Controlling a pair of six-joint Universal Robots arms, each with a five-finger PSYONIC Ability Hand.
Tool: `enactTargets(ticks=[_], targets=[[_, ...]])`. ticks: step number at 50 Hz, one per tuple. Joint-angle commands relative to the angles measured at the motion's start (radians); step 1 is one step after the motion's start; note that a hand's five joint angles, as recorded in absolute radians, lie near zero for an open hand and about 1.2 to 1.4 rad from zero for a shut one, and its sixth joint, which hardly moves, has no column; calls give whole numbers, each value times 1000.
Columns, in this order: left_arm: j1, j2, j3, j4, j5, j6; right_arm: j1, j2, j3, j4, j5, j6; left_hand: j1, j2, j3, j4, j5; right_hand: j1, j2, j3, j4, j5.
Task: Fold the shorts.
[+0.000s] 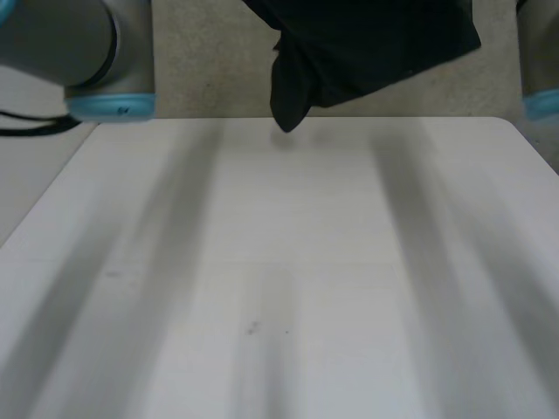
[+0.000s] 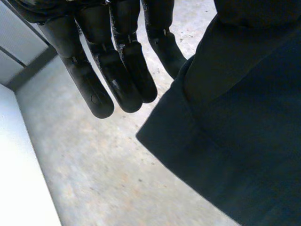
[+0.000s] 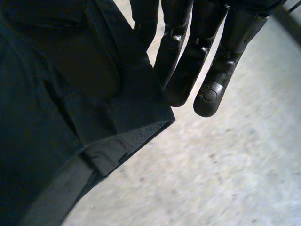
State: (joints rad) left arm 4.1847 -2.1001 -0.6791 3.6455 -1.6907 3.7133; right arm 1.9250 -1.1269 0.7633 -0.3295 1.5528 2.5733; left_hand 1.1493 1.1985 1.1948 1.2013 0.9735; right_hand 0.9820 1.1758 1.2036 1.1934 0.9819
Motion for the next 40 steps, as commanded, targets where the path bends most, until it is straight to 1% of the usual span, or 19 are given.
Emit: enactTargets(ticks=[1,3,4,8,12,17,21,22,25,29,32,39,40], targets=[[12,75,-385,-5,28,-59,46,15,154,180,-20,-12,247,198,201,195,248,414,220,193,203,240],[14,74,-459,-5,28,-61,48,45,215,236,-31,-15,247,198,201,195,248,414,220,193,203,240],[14,71,-527,-5,28,-61,48,58,235,253,-34,-15,247,198,201,195,248,414,220,193,203,240],[14,40,-673,-5,29,-62,49,128,333,308,-43,-27,247,198,201,195,248,414,220,193,203,240],[2,-41,-766,-10,28,-56,48,186,428,331,-46,-54,247,198,201,195,248,414,220,193,203,240],[-5,-63,-826,-21,28,-52,40,185,527,326,-51,-61,247,198,201,195,248,414,220,193,203,240],[-9,-61,-846,-67,25,-47,42,151,582,326,-68,-61,247,198,201,195,248,414,220,193,203,240],[-8,-61,-846,-79,23,-46,40,124,605,333,-76,-61,247,198,201,195,248,414,220,193,203,240],[-8,-46,-849,-163,17,-35,40,70,640,339,-85,-64,247,198,201,195,248,414,220,193,203,240],[-9,1,-881,-221,10,-38,40,18,680,394,-105,-65,247,198,201,195,248,414,220,193,203,240],[-9,47,-922,-220,3,-36,51,-23,700,469,-119,-68,247,198,201,195,248,414,220,193,203,240],[-3,207,-1053,-186,2,-36,51,-119,760,563,-131,-99,247,198,201,195,248,414,220,193,203,240],[-3,230,-1071,-186,2,-36,51,-149,777,584,-131,-113,247,198,201,195,248,414,220,193,203,240]])
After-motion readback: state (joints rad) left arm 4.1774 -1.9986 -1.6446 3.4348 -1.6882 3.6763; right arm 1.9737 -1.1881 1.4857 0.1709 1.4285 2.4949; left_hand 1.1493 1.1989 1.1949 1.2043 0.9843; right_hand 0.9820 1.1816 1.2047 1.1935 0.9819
